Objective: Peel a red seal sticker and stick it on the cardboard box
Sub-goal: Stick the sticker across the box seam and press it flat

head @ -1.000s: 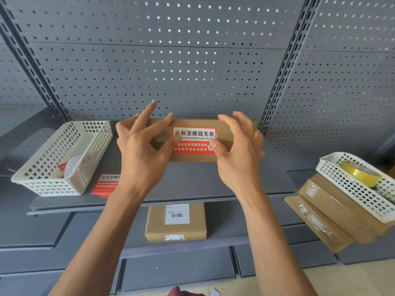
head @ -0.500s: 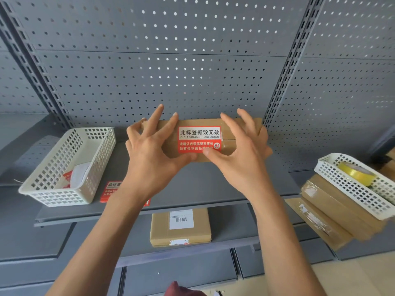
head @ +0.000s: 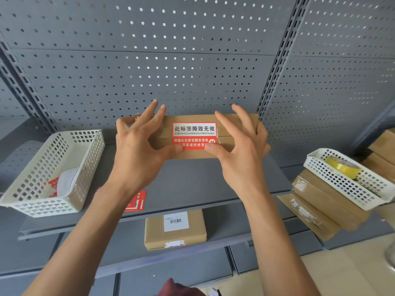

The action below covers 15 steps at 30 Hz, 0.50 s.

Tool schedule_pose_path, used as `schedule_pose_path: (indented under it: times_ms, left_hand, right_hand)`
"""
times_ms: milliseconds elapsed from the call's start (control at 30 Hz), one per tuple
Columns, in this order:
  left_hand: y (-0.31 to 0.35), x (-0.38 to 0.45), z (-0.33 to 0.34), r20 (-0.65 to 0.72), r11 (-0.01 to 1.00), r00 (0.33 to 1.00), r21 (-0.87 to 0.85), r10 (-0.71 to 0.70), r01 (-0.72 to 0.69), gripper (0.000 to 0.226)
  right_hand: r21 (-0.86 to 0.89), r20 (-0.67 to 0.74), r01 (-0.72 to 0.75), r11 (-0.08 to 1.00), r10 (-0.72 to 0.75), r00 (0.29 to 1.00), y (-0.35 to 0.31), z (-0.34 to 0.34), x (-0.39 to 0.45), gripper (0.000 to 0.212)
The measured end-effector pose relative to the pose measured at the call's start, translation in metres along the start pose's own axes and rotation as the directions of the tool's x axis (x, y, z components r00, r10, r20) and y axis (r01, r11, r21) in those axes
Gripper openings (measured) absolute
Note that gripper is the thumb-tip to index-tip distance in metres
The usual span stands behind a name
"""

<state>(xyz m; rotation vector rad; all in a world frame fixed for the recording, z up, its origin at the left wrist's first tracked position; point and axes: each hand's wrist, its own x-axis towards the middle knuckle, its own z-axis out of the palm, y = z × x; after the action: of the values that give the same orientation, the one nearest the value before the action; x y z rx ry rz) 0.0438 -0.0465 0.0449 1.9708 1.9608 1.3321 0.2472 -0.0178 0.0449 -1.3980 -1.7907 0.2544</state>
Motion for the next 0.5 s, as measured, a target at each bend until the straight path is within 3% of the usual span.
schedule_pose_path:
  times_ms: [267,500]
  left_hand:
    - [-0.002,0.012,-0.012,0.002,0.998,0.998,-0.015,-0.061,0.061,0.109]
    - [-0.005,0.014,-0.015,-0.006,0.999,0.999,0.006,-0.038,0.038,0.091]
  right_hand:
    - [0.095,-0.031,0.064,0.993,-0.061,0.998,0.001,-0.002,0.008,0.055]
    - [0.155,-0.017,0.054,0.986,-0.052,0.999,0.002,0.005,0.011,0.052]
